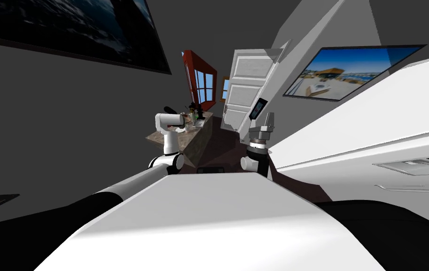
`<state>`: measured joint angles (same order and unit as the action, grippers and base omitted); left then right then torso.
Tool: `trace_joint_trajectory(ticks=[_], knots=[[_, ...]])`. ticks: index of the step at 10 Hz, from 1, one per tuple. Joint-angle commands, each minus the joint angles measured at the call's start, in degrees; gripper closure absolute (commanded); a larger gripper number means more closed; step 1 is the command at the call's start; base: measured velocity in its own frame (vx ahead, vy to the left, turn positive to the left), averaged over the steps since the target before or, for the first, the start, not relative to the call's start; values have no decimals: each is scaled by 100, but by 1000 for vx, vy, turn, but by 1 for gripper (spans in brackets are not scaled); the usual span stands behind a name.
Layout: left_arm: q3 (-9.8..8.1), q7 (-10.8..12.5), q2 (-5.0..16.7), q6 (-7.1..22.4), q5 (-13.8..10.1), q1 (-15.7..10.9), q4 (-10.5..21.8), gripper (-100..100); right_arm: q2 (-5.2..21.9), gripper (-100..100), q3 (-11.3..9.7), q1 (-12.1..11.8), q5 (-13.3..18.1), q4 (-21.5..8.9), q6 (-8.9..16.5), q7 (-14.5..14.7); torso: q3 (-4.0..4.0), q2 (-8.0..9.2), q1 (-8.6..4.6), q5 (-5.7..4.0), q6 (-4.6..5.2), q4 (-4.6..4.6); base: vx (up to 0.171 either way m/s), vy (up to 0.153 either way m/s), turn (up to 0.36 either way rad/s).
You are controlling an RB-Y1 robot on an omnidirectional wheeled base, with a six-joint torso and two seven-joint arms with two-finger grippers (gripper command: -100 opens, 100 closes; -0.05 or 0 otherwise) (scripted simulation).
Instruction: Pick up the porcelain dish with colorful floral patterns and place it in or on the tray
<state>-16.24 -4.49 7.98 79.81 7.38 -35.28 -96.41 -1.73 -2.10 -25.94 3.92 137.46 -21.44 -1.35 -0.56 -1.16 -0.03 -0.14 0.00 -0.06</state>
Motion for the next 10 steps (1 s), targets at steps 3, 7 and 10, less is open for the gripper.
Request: trace_joint_trajectory(ticks=[3, 7, 10], knots=[[192, -166, -40, 397, -167, -25, -80, 100, 0, 0, 0, 1, 0, 0, 0, 0, 7, 17, -6, -1, 0, 0, 274, -19, -33], [386, -325, -159, 752, -340, -70, -110, 100, 0, 0, 0, 1, 0, 0, 0, 0, 17, 29, -6, -5, 6, 8, 267, -21, -28], [365, -296, -143, 728, -315, -86, -114, -100, 0, 0, 0, 3, 0, 0, 0, 0, 66, 116, 2, -4, -1, 26, 49, -4, -5]])
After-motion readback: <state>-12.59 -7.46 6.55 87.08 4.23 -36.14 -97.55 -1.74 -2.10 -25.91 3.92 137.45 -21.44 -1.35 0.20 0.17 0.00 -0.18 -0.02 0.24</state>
